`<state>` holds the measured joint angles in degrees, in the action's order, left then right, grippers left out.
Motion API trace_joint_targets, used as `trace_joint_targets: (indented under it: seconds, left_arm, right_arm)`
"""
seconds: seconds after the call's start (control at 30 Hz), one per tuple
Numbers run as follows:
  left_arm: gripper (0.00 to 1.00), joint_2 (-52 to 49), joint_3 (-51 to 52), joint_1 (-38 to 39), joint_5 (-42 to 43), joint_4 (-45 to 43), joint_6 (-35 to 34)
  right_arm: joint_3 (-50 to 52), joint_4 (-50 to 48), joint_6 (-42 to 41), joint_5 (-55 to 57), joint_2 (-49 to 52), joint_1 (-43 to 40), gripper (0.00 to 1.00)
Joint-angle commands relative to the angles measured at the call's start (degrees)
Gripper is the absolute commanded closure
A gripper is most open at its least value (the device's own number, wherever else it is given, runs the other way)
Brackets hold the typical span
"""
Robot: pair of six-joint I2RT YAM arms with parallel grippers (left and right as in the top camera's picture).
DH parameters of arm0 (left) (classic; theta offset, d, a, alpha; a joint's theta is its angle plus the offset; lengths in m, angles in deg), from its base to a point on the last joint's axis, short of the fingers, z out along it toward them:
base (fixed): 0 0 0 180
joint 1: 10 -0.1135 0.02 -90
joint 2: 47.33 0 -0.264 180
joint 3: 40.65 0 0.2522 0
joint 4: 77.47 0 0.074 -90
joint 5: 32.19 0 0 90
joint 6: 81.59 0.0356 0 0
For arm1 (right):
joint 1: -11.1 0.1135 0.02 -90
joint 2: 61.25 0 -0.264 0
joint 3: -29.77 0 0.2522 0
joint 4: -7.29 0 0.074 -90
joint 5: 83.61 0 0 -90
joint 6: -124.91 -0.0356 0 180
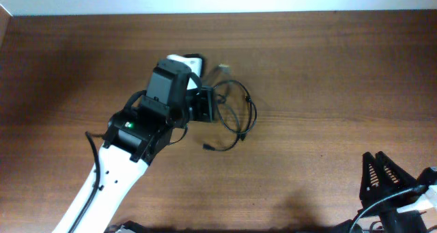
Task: Untangle cables
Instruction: 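Pull one cable away to the left with left gripper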
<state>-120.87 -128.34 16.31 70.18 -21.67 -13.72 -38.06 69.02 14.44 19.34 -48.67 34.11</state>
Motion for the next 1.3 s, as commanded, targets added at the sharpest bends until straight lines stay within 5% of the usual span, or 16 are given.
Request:
trace_joint_targets:
  seconds: [0.0,0.07,0.17,0.3,0.43,0.63,0.73,0.87,0.97,1.03,1.13,1.27]
  left_arm:
    - [1.00,0.11,-0.22,0.15,44.39,-9.57,26.14]
    - [0.99,0.11,-0.22,0.15,52.41,-14.47,26.32]
    - [1.00,0.15,-0.22,0.13,52.78,-18.05,22.84]
    - [1.00,0.15,-0.22,0.13,52.78,-30.10,16.22]
    - [1.00,0.15,-0.26,-1.44,52.81,-53.40,0.74]
    - [1.00,0.81,-0.28,-30.95,54.42,-69.61,-19.87]
    - [1.00,0.81,-0.28,-40.81,55.39,-65.79,-20.04]
    - [1.00,0.79,-0.26,-42.60,55.71,-57.90,-15.82]
    - [1.00,0.79,-0.26,-42.60,39.67,-24.65,0.11]
    - [1.00,0.81,-0.26,-42.60,24.63,-11.91,7.15]
    - [1.00,0.81,-0.26,-42.60,6.34,-0.52,7.26]
    - [1.00,0.94,-0.28,-42.60,6.23,2.56,9.57]
  right_arm:
    - [0.72,0.28,0.00,-8.46,1.36,-0.20,0.62]
    - [3.34,0.24,-4.35,-11.28,3.21,-0.20,0.44]
    - [7.74,-2.54,-8.13,-16.55,9.16,-0.20,0.29]
    - [8.90,-5.38,-8.11,-26.32,21.97,-0.20,0.26]
    - [8.90,-11.52,-8.17,-21.59,40.37,-0.17,0.23]
    - [8.90,-22.23,-8.76,-10.56,64.08,-1.18,0.16]
    - [8.85,-22.95,-8.28,-11.63,63.14,-8.96,0.13]
    - [8.85,-22.23,-1.97,-20.83,61.70,-22.84,0.04]
    - [8.85,-21.38,0.72,-33.92,59.98,-24.59,0.02]
    - [8.09,-20.76,0.72,-38.05,54.69,-24.59,0.01]
    - [6.10,-18.58,0.72,-38.47,38.45,-24.59,0.01]
    - [6.10,-8.46,0.72,-37.81,21.00,-24.59,0.02]
